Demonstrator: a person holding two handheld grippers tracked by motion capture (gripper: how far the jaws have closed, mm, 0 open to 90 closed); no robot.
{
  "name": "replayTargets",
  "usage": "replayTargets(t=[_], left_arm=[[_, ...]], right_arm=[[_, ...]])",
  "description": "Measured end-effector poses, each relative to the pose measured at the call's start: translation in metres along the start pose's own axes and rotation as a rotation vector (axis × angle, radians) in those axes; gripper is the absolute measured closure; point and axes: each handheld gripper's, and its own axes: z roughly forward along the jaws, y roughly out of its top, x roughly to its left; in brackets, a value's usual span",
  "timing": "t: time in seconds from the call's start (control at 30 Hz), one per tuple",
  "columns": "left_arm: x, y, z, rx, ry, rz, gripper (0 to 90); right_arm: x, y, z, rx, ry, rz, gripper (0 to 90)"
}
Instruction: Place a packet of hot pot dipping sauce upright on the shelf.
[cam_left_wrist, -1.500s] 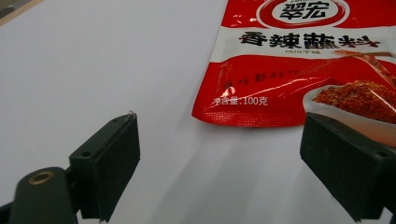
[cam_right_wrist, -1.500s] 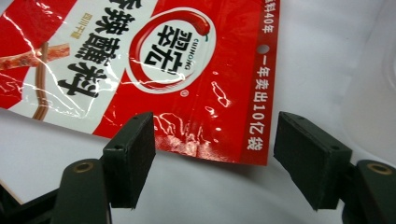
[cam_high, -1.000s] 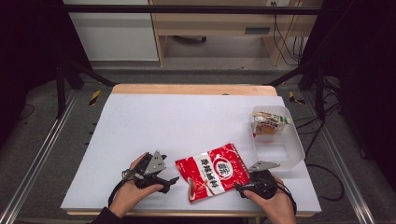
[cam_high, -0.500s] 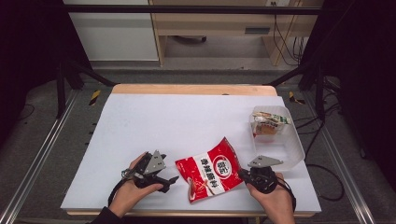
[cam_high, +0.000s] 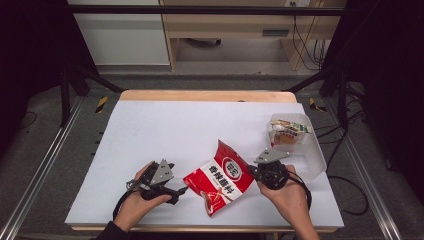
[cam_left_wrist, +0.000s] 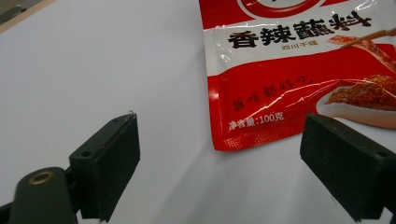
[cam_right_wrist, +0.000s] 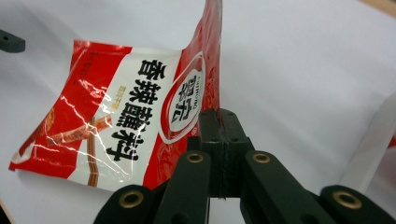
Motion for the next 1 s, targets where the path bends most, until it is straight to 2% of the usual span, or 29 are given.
replayTargets(t=[0.2, 0.43, 0.63, 0.77, 0.9, 0.93, 1.0], left_arm=[[0.004, 0.000, -0.003, -0.001, 0.005, -0.001, 12.0], [0.012, 0.005, -0.012, -0.022, 0.008, -0.016, 12.0], [0.022, 0.017, -0.025, -0.043, 0.014, -0.014, 12.0], [0.032, 0.029, -0.032, -0.017, 0.028, 0.029, 12.3], [0.045, 0.042, -0.039, -0.001, 0.048, 0.052, 13.1], [0.045, 0.042, -0.039, -0.001, 0.048, 0.052, 13.3], [0.053, 0.049, -0.044, -0.006, 0.053, 0.046, 13.4]], right_arm=[[-0.002, 0.025, 0.001, 0.000, 0.010, -0.058, 90.0], [-0.003, 0.055, 0.002, -0.006, 0.047, -0.138, 90.0], [0.003, 0.084, -0.002, -0.029, 0.084, -0.239, 90.0], [0.008, 0.098, -0.003, -0.037, 0.107, -0.285, 90.0], [0.014, 0.112, -0.004, -0.044, 0.119, -0.328, 90.0], [0.014, 0.114, -0.004, -0.043, 0.121, -0.337, 90.0], [0.015, 0.119, -0.005, -0.048, 0.129, -0.355, 90.0]])
